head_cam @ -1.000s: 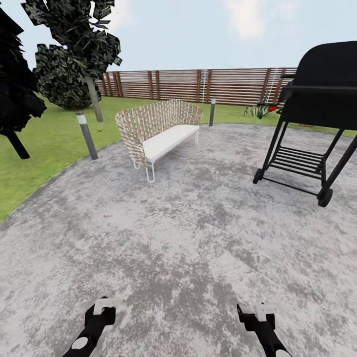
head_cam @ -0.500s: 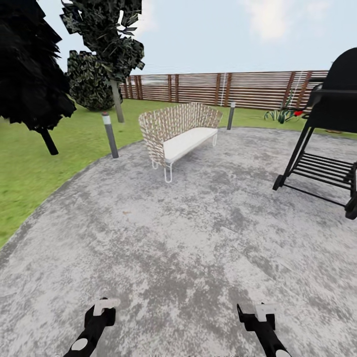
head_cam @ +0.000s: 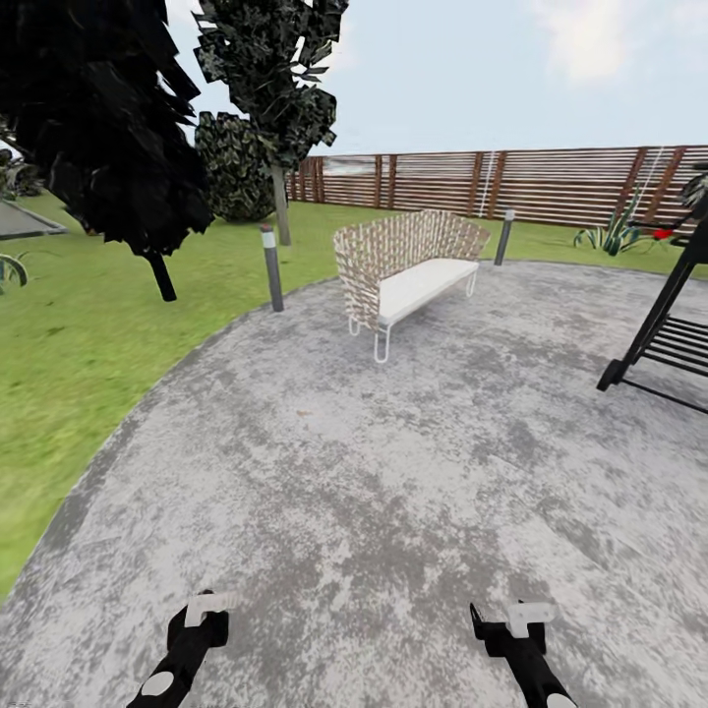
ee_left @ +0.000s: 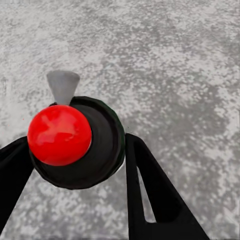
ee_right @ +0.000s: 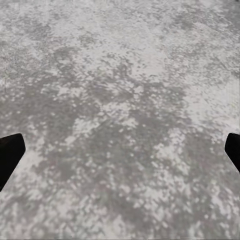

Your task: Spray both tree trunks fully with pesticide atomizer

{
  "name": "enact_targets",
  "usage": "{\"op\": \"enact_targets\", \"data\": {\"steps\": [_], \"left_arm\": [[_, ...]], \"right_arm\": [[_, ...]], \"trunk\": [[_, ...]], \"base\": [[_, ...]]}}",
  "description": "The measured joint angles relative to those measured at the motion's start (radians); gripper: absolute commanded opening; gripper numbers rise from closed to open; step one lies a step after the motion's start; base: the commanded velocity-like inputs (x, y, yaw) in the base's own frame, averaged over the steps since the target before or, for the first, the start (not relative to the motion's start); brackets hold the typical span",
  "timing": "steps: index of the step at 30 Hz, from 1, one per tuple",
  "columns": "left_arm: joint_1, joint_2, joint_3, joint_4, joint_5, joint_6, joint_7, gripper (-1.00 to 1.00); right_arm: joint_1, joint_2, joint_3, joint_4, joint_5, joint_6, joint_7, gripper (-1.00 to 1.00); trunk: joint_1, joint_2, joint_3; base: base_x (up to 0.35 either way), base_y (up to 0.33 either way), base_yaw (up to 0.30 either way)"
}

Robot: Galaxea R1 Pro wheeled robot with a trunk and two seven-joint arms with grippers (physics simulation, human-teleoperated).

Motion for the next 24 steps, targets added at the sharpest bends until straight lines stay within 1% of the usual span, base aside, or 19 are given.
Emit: {"op": "enact_targets", "data": {"steps": [24], "left_arm": [[0.0, 0.0, 0.001, 0.0, -0.001, 0.001, 0.0, -1.0]], "right_arm": [[0.0, 0.0, 0.0, 0.0, 0.0, 0.0, 0.0, 1.0]], "trunk": [[0.0, 0.0, 0.024]], "base": [[-0.001, 0.303, 0.222]]}}
